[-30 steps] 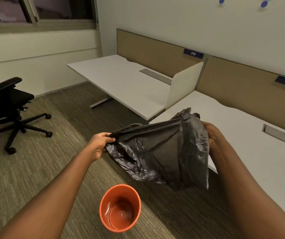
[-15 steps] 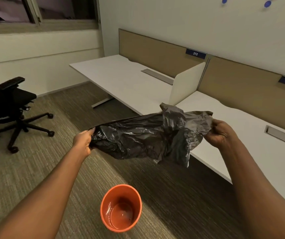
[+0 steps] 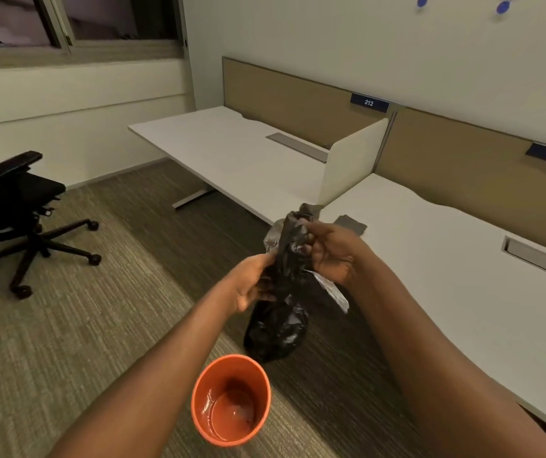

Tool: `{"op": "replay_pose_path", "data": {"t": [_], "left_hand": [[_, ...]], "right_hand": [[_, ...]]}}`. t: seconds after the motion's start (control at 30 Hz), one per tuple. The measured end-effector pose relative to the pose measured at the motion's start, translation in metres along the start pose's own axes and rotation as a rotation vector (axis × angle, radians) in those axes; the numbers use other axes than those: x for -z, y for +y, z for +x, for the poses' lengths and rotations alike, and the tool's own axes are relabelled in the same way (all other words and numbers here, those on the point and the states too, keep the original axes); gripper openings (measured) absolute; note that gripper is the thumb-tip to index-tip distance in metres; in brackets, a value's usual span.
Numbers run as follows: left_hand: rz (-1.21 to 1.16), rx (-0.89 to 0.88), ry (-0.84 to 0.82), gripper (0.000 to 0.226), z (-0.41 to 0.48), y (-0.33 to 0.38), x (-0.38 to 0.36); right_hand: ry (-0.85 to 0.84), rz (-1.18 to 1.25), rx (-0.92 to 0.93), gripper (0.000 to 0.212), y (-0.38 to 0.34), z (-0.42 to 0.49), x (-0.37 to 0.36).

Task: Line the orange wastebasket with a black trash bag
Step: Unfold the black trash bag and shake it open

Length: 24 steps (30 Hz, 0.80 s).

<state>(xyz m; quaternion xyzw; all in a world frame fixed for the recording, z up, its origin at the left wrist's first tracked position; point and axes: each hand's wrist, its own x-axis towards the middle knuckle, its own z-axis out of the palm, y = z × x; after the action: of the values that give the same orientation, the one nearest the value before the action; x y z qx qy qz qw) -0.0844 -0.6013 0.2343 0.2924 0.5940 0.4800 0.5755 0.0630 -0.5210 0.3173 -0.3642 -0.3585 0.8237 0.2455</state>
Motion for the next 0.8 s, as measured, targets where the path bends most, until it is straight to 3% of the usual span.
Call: {"op": "replay_pose_path", "data": {"t": [0.1,0.3,0.43,0.53,0.6,0.67,0.8], "left_hand": [[-0.234,0.019,0.127,0.013,0.007,-0.003,0.004],[-0.708,0.042,0.333,0.02,0.005,0.003,0.06],[-0.824,0.006,0.468,0.036,0.001,0.011,0.086],[-0.801,0.003,0.489,0.041,-0.001,0.018,0.076],[-0.745,0.008,0.477,0.04,-0.003,0.02,0.062],[-0.684,0.01,0.47,0.037,-0.004,0.02,0.048],[-0.556,0.019,0.523,0.027,0.0,0.016,0.041]], "right_hand": [[0.024,0.028,-0.001,0.025,0.001,0.005,0.012],[0.241,0.097,-0.011,0.032,0.0,0.007,0.074],[0.451,0.165,-0.024,0.029,0.016,0.014,0.113],[0.398,0.157,-0.074,0.071,0.031,0.021,0.121],[0.345,-0.023,-0.104,0.092,0.042,0.025,0.112],[0.328,-0.284,-0.126,0.084,0.055,0.03,0.099],[0.366,-0.515,-0.191,0.027,0.083,0.05,0.084]]}}
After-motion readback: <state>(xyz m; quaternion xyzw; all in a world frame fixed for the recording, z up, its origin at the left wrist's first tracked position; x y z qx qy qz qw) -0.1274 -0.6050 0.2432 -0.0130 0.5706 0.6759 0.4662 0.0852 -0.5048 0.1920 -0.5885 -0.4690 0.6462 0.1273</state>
